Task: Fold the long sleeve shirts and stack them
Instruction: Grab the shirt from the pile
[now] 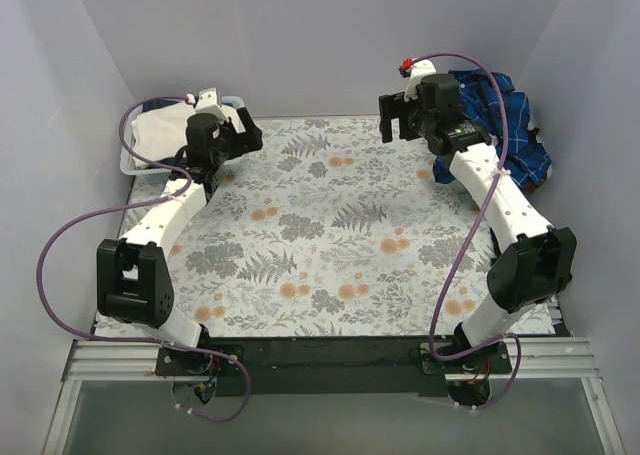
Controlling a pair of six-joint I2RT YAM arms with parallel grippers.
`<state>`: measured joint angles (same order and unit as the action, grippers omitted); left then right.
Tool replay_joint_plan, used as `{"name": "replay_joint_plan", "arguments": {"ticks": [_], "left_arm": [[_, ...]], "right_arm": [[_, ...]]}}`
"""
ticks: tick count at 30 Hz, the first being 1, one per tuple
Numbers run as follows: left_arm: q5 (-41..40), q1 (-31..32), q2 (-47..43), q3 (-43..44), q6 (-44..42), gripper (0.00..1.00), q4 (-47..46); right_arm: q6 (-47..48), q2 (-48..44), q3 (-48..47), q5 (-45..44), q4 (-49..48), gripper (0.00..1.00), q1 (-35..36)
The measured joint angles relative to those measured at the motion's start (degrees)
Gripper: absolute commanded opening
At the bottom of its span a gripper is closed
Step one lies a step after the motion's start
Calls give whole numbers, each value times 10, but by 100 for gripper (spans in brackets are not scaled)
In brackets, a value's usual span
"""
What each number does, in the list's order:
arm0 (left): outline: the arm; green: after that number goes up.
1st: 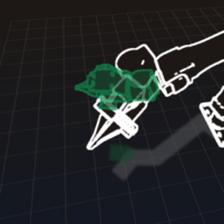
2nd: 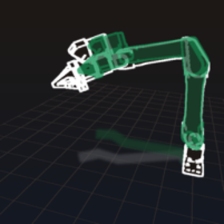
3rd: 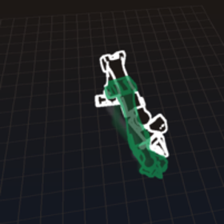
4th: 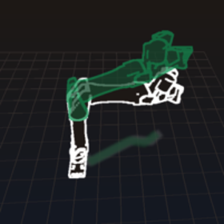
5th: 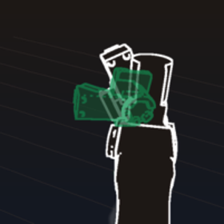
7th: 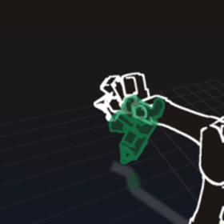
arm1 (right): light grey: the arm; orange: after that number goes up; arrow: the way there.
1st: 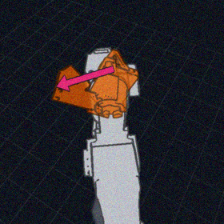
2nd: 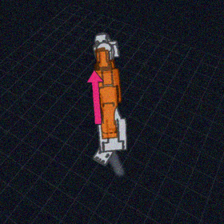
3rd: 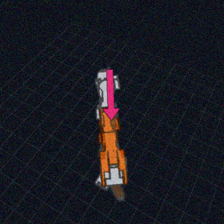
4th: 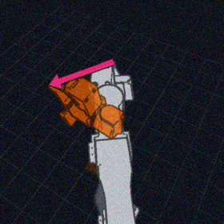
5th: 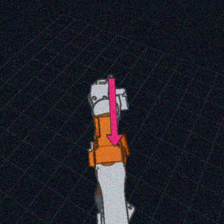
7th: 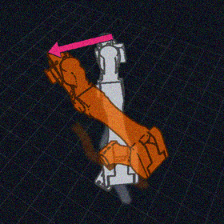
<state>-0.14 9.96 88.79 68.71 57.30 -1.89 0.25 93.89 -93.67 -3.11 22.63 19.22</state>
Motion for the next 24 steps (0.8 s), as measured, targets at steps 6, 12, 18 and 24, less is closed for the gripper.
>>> {"name": "replay_joint_plan", "arguments": {"ticks": [6, 12, 18, 24], "left_arm": [[-18, 4, -15, -21, -1, 98, -3], [-36, 8, -26, -28, -10, 98, -5], [-40, 12, -40, -31, -17, 98, -8], [-40, 13, -44, -42, -20, 98, -16]], "right_arm": [[-21, -9, 18, -19, -24, 95, 3], [-33, -11, 26, -4, -33, 99, -14], [-30, 41, -65, -96, -2, 99, -31], [-96, 97, -173, -176, 26, 91, -61]]}}
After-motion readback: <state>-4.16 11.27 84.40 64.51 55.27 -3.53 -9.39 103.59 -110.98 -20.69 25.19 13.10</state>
